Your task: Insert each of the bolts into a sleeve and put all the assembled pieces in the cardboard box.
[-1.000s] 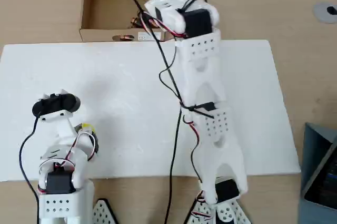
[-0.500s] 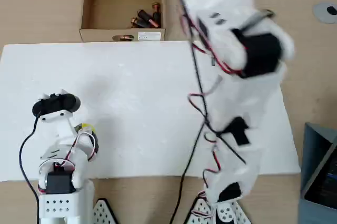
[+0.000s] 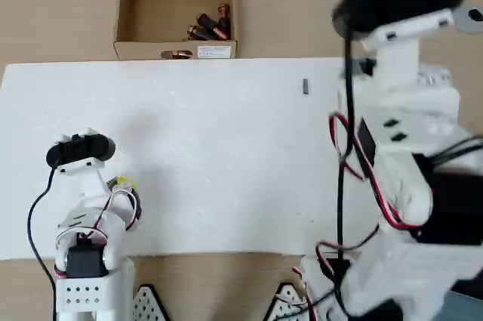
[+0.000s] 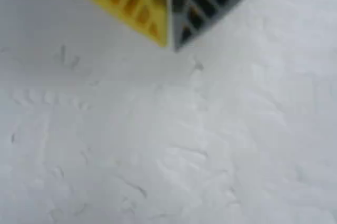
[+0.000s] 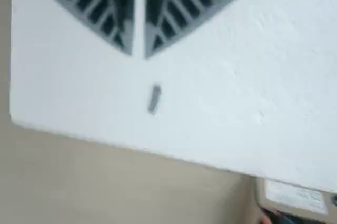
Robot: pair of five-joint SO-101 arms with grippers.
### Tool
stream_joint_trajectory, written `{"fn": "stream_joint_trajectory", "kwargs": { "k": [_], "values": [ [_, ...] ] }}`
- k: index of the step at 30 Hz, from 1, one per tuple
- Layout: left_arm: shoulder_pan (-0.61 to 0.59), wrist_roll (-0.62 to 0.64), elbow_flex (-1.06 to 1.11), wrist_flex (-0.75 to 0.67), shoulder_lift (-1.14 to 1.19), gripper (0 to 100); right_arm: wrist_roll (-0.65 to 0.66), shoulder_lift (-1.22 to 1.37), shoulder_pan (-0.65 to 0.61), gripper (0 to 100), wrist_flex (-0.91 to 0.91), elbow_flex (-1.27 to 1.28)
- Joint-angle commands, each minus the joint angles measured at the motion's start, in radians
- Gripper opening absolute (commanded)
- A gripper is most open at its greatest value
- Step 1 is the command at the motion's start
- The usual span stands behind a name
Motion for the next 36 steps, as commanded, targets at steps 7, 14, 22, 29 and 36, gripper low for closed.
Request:
{"fn": "stream_joint_trajectory", "kwargs": {
  "k": [7, 14, 22, 29, 36],
  "values": [
    [-0.006, -0.002, -0.005, -0.018, -0.008, 0, -0.012, -0.45, 0.039, 0.9, -0.338, 0.834],
    [-0.006, -0.002, -0.005, -0.018, -0.008, 0, -0.014, -0.737, 0.039, 0.9, -0.542, 1.339],
    [-0.006, -0.002, -0.005, -0.018, -0.008, 0, -0.014, -1.009, 0.035, 0.9, -0.664, 1.744],
    [-0.006, -0.002, -0.005, -0.018, -0.008, 0, -0.008, -1.231, 0.033, 0.9, -0.692, 1.971],
    [-0.006, -0.002, -0.005, -0.018, -0.008, 0, -0.006, -1.307, -0.002, 0.9, -0.697, 2.051]
  ]
}}
